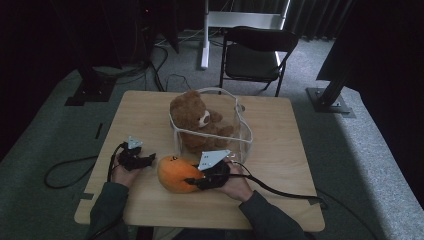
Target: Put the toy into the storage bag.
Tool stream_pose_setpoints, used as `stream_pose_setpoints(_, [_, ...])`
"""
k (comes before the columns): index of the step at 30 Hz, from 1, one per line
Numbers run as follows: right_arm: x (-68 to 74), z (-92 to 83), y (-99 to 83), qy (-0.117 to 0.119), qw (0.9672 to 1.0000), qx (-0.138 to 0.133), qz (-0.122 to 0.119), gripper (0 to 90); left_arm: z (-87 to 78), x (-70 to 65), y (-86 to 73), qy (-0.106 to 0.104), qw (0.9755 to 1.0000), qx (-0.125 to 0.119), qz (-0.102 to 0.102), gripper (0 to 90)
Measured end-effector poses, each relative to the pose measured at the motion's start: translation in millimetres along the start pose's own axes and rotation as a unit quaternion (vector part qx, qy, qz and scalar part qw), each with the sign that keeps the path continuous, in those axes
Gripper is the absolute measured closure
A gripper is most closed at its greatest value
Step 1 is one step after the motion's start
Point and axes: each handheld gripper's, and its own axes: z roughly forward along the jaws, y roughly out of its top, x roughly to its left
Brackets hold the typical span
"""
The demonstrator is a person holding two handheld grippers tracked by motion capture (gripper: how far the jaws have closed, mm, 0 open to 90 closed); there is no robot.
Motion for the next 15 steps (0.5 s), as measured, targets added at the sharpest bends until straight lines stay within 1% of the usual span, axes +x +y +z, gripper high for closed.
stream_pose_setpoints(10, [-0.2, -8.1, 4.4, 0.000, 0.9999, -0.015, -0.005, 55.4, 0.1, 0.0, 0.0, 0.000, 1.0000, -0.001, 0.000, 30.0])
stream_pose_setpoints(15, [-0.2, -11.6, 6.2, -0.002, 0.9998, -0.021, -0.004, 55.4, 0.0, 0.0, 0.0, 0.000, 1.0000, 0.000, 0.000, 30.0])
